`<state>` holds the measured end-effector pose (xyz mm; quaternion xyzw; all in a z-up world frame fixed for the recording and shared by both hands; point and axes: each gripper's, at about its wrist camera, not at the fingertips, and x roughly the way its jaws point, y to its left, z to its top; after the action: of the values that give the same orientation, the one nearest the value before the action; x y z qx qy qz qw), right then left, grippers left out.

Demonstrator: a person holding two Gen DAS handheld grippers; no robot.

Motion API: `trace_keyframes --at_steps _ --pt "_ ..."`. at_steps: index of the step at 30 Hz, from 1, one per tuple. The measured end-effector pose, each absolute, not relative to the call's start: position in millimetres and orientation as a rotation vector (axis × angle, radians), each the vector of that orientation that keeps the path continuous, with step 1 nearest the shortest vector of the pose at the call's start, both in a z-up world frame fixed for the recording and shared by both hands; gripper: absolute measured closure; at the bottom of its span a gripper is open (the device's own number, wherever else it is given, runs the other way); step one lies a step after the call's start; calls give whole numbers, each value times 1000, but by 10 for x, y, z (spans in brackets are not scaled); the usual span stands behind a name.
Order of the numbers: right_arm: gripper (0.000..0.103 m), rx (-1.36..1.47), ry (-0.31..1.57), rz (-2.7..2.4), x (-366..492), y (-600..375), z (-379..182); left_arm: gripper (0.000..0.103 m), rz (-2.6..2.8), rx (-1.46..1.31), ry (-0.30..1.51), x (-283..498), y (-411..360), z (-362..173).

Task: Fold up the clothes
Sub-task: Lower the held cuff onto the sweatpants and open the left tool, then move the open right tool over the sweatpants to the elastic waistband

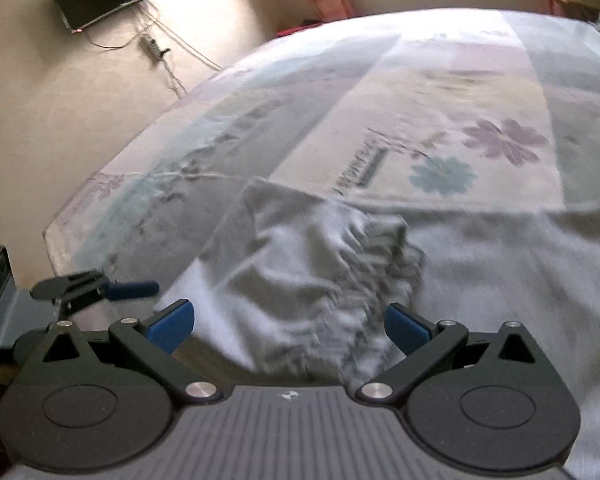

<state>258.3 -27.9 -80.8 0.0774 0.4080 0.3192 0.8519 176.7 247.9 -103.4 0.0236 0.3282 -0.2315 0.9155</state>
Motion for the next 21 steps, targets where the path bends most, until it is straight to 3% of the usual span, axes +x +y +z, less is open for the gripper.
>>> trace_keyframes --at_steps 7,12,17,21 --pt "0 125 882 736 2716 -50 -967 30 -562 92 764 1823 2442 -1190" --pt "0 24 858 758 2585 5 -962 29 -544 62 763 1856 2685 -950" --pt "0 -110 838 754 2502 188 -991 26 -512 32 682 2354 2741 -663" --pt "0 -219 833 722 2388 270 -1156 26 -538 9 683 2866 2519 -744"
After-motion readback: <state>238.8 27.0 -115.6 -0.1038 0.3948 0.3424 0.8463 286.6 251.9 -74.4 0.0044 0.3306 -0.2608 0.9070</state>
